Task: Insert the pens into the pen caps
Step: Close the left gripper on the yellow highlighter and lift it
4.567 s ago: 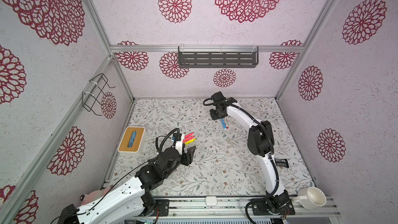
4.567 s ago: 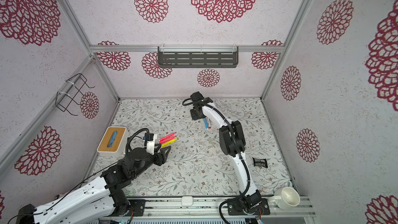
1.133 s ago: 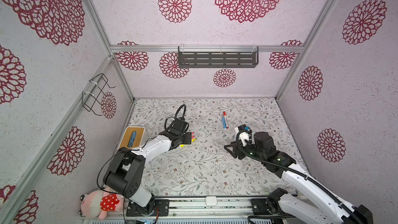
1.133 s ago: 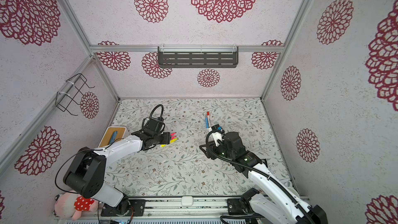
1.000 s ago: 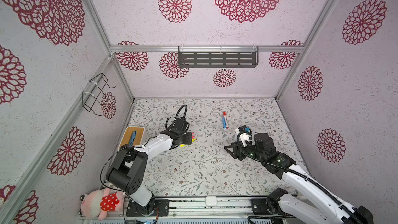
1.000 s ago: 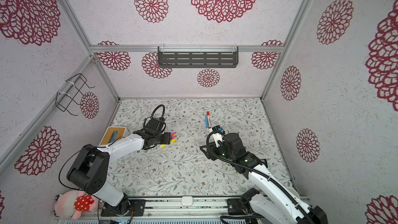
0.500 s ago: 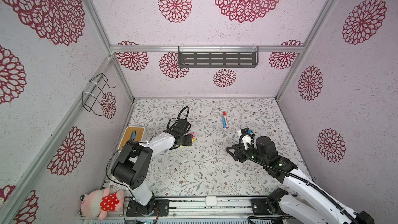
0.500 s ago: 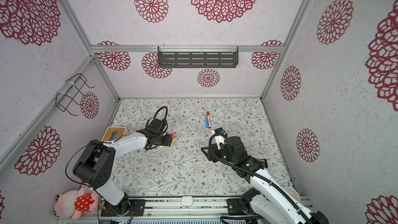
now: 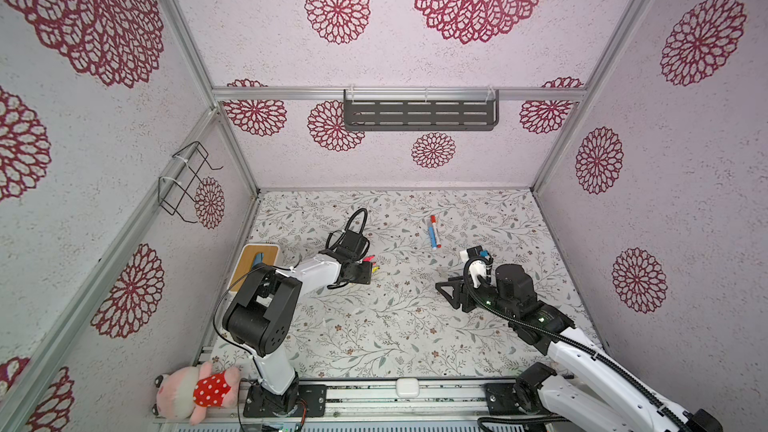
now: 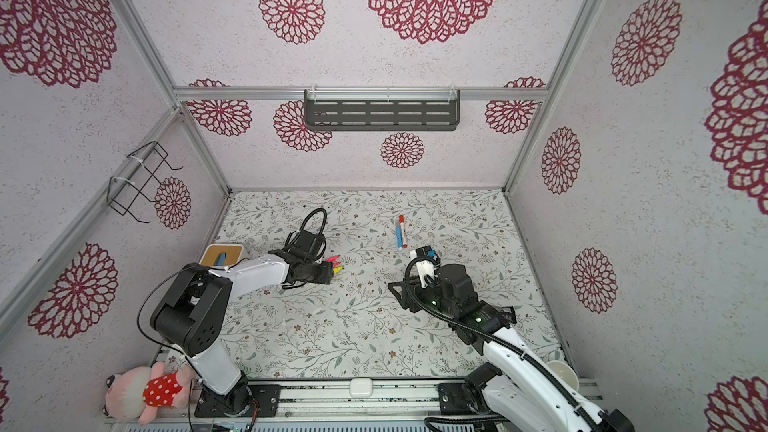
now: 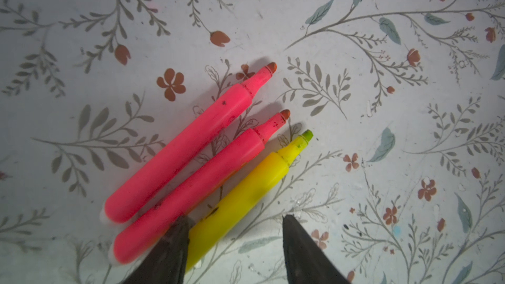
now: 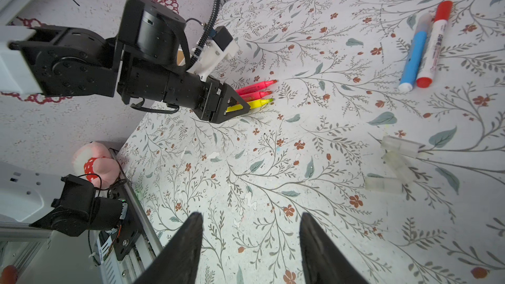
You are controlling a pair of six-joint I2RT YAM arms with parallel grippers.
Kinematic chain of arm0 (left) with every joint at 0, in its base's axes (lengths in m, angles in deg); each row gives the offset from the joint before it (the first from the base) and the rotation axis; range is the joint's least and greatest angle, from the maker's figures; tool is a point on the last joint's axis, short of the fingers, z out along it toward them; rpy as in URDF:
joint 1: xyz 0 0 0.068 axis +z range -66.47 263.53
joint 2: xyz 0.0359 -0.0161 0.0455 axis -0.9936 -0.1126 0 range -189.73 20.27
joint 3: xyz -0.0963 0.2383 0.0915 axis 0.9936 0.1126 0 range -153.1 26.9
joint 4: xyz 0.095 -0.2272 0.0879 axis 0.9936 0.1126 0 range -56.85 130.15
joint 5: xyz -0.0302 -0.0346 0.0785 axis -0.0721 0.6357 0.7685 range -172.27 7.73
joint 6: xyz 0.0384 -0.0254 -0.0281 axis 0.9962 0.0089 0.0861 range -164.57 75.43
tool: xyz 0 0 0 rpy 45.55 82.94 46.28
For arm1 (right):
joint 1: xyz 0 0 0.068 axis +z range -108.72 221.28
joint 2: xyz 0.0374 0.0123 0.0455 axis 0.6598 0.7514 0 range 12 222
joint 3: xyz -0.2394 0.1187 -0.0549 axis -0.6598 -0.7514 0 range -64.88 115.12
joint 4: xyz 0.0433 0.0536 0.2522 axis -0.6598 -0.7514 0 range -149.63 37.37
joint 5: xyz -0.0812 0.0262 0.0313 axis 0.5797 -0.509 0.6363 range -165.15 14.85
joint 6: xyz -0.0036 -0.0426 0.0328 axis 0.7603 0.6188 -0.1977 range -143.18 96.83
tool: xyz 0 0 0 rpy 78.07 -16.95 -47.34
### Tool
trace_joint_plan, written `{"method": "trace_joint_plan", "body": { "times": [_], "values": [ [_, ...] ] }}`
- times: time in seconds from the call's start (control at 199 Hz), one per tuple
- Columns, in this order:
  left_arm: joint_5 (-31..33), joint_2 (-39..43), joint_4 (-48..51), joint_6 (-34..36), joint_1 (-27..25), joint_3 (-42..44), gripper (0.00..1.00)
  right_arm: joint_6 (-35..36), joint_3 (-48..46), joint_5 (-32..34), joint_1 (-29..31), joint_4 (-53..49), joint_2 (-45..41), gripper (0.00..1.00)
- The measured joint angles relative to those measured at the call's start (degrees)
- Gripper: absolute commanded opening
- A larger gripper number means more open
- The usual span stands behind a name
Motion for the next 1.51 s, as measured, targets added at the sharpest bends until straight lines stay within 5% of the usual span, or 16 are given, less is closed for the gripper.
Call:
{"method": "trace_joint_plan", "body": {
  "times": [1.506],
  "values": [
    [0.3,-0.2,0.1,-1.9,-6.1,1.7,0.46,-3.0,-3.1,0.3,0.1,3.5,-1.8,0.58]
  ]
}}
